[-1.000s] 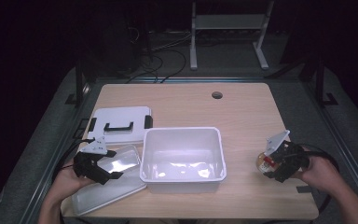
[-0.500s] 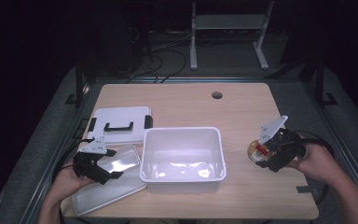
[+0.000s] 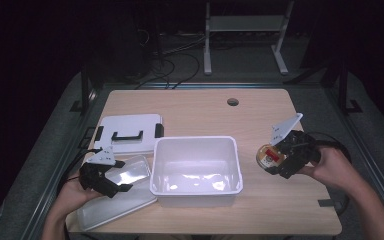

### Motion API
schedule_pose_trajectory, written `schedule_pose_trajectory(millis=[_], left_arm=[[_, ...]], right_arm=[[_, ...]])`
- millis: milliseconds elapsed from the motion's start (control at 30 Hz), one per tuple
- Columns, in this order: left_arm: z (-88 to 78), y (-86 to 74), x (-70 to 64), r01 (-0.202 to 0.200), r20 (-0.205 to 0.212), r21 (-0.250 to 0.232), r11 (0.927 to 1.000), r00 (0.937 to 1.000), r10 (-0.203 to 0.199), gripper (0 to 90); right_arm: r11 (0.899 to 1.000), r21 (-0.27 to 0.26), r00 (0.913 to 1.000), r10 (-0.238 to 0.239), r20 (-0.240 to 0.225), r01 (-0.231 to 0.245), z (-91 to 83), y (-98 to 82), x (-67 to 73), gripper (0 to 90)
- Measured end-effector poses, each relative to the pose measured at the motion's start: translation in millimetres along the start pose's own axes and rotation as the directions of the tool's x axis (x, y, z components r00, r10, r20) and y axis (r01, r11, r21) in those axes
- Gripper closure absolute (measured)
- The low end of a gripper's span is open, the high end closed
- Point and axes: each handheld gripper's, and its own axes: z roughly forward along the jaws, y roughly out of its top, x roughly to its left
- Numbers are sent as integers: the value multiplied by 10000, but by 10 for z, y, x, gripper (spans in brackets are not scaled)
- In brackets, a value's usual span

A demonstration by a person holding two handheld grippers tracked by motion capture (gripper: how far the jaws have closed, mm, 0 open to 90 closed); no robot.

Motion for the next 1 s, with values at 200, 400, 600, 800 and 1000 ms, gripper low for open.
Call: schedule_pose_trajectory(millis=[200, 400, 600, 800, 1000], left_arm=[[3, -8, 6, 38, 38, 22, 10000, 10000, -39, 139], [9, -11, 4, -2, 57, 73, 10000, 10000, 2, 138], [5, -18, 5, 5, 54, 45, 10000, 10000, -6, 138], [-6, -34, 7, 80, 150, -88, 9999, 9999, -78, 138], [-3, -58, 14, 67, 82, 16, 10000, 9999, -67, 121]], right_arm=[[9995, -111, 9995, -281, -158, 279, -28, 233, 69, 199], [9984, -64, 9980, -561, -279, 560, 4, 430, 130, 199], [9969, -44, 9963, -787, -349, 786, 26, 565, 163, 199], [9956, -61, 9948, -937, -395, 936, 47, 691, 187, 199], [9947, -14, 9935, -1029, -496, 1030, 78, 780, 200, 199]])
